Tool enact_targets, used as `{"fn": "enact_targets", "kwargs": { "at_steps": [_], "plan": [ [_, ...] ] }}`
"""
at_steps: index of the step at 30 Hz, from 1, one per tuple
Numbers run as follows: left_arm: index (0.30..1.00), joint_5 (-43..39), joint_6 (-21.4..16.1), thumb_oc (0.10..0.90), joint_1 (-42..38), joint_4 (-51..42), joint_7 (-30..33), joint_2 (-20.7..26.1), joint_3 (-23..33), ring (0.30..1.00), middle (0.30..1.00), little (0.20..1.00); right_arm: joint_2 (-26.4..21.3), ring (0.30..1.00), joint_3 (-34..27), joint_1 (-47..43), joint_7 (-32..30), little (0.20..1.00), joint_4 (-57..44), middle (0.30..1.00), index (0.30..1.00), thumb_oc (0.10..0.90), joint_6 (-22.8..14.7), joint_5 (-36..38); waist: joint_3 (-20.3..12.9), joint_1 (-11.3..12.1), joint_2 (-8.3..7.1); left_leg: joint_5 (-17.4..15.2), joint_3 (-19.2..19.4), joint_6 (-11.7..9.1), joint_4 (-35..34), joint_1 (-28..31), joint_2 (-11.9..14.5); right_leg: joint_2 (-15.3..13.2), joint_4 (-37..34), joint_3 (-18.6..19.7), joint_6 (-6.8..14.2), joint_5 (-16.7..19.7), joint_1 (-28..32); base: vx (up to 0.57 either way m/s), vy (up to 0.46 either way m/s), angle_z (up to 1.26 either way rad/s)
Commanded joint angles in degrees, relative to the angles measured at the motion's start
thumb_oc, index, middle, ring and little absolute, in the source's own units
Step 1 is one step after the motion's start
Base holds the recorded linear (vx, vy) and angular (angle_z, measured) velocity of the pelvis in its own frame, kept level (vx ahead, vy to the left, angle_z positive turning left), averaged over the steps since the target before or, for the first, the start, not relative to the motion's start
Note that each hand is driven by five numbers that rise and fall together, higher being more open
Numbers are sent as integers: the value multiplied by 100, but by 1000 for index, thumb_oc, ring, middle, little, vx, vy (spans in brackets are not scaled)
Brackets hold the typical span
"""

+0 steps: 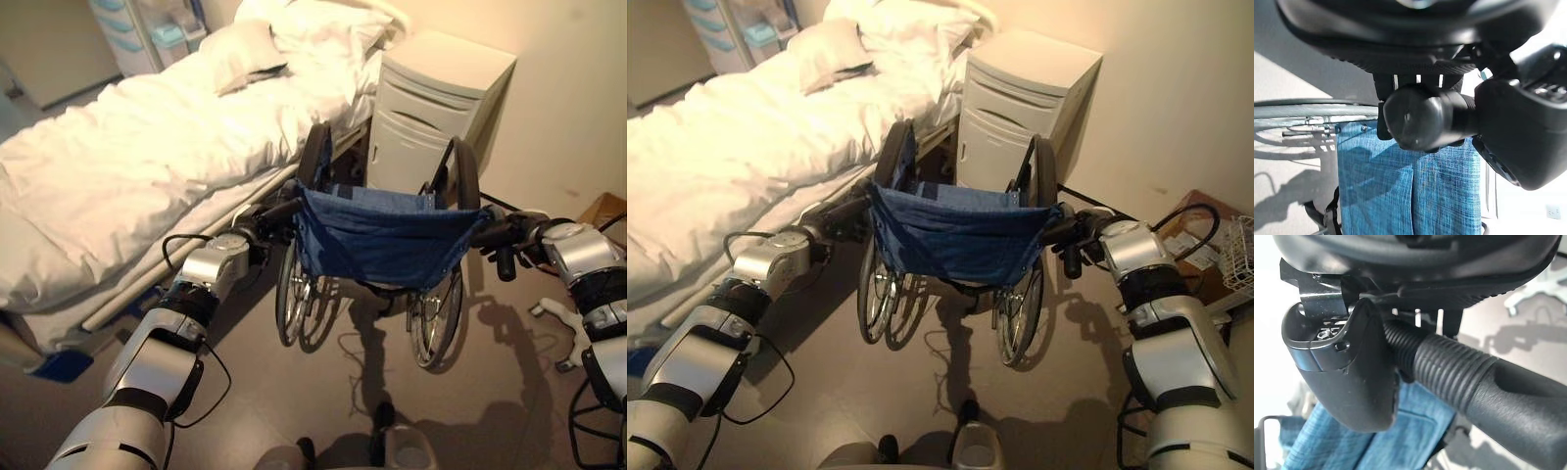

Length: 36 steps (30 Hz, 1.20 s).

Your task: Push the wheelchair next to the bed

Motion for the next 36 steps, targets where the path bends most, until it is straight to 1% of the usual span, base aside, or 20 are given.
{"fn": "enact_targets", "kwargs": {
  "at_steps": [1,2,3,4,5,6,7,9,10,11,13,15,19,20,21,22,23,24,28,36],
  "plan": [
    [300,13,-561,400,37,383,742,714,175,300,300,300,496,300,936,-637,628,300,-241,300,300,400,-1523,-270,-582,575,-114,546,374,-675,1243,210,131,149,-536,24,25,450,-28,104,-134,39],
    [300,-69,-559,400,36,358,798,690,174,300,300,300,483,300,969,-683,643,300,-242,300,300,400,-1529,-275,-565,586,-111,680,367,-751,1489,45,155,168,-588,7,-28,410,72,48,-80,28],
    [300,-88,-558,400,33,355,811,690,173,300,300,300,482,300,970,-690,645,300,-242,300,300,400,-1531,-274,-577,578,-132,718,362,-752,1492,10,134,148,-596,2,-32,414,63,37,-64,29],
    [300,-150,-555,400,45,306,891,618,212,300,300,300,436,300,1005,-754,628,300,-295,300,300,400,-1517,-234,-520,602,-143,782,525,-820,1621,-281,218,147,-672,-42,-85,309,270,43,-31,40],
    [300,-177,-579,400,70,288,900,587,240,300,300,300,432,300,985,-759,661,300,-297,300,300,400,-1534,-312,-474,612,-103,737,628,-828,1511,-306,261,179,-700,-50,-87,259,381,44,-27,32],
    [300,-177,-579,400,70,288,900,587,240,300,300,300,431,300,985,-759,661,300,-297,300,300,400,-1534,-312,-473,613,-103,738,628,-828,1510,-305,261,179,-700,-49,-87,259,382,68,44,-2],
    [300,-219,-643,400,104,241,894,523,269,300,300,300,502,300,996,-855,585,300,-268,300,300,400,-1466,-403,-437,625,-26,732,870,-727,727,-239,220,265,-764,-40,-46,206,527,53,46,-24],
    [300,-194,-658,400,92,239,862,479,254,300,300,300,560,300,1009,-899,525,300,-225,300,300,400,-1402,-475,-439,658,9,764,925,-687,297,-247,171,333,-788,-20,-38,171,606,66,36,-26],
    [300,-186,-667,400,99,238,861,453,230,300,300,300,584,300,1016,-885,501,300,-222,300,300,400,-1373,-505,-436,685,3,734,894,-666,287,-302,140,340,-780,2,-36,152,629,102,20,-5],
    [300,-128,-642,400,155,186,846,457,268,300,300,300,588,300,1027,-880,478,300,-175,300,300,400,-1398,-470,-460,725,-7,599,732,-572,102,-179,24,381,-802,87,-25,142,662,96,16,9],
    [300,-82,-615,400,170,185,813,468,294,300,300,300,578,300,1017,-863,496,300,-206,300,300,400,-1374,-462,-491,726,7,557,664,-534,-120,-64,-50,434,-822,118,-22,130,677,81,25,16],
    [300,-50,-522,400,126,189,760,497,281,300,300,300,539,300,984,-809,531,300,-244,300,300,400,-1332,-509,-587,690,27,573,704,-510,-447,110,-96,542,-926,108,-21,126,724,72,23,15],
    [300,-140,-451,400,12,236,716,541,195,300,300,300,518,300,923,-681,455,300,-252,300,300,400,-1381,-395,-632,615,43,575,793,-471,-723,277,-113,590,-946,65,6,138,679,9,4,2],
    [300,-156,-441,400,-6,250,721,543,183,300,300,300,526,385,913,-660,425,385,-244,385,385,456,-1384,-368,-630,608,48,583,801,-470,-758,290,-115,592,-953,52,11,142,678,0,0,0],
    [361,-183,-409,441,-28,270,733,557,167,361,361,361,534,900,895,-629,389,900,-242,900,900,800,-1394,-334,-630,597,53,584,810,-464,-810,323,-118,600,-968,48,16,148,681,0,0,0],
    [606,-201,-352,604,-62,308,754,577,150,606,606,606,555,900,863,-614,390,900,-226,900,900,800,-1356,-304,-628,601,63,587,782,-450,-879,356,-142,603,-984,40,29,162,683,-3,36,-1],
    [900,-192,-339,800,-86,350,746,588,145,900,900,900,569,900,853,-620,409,900,-181,900,900,800,-1368,-291,-630,609,72,582,764,-432,-924,377,-163,608,-995,43,33,164,686,-8,49,-2],
    [900,-219,-335,800,-111,380,766,588,127,900,900,900,587,900,843,-640,350,900,-126,900,900,800,-1368,-135,-635,615,81,576,775,-406,-973,413,-180,609,-1001,48,44,173,685,-13,46,-3],
    [900,-175,-365,800,-196,436,696,608,51,900,900,900,606,900,674,-540,241,900,-92,900,900,800,-1365,-26,-636,564,117,565,899,-357,-1079,493,-183,603,-979,35,66,165,676,-13,43,-2],
    [900,-122,-317,800,-257,442,658,670,-32,900,900,900,569,900,551,-424,159,900,-166,900,900,800,-1296,108,-689,545,134,532,942,-288,-1184,583,-236,576,-1014,58,106,177,725,1,26,0]
  ]
}}
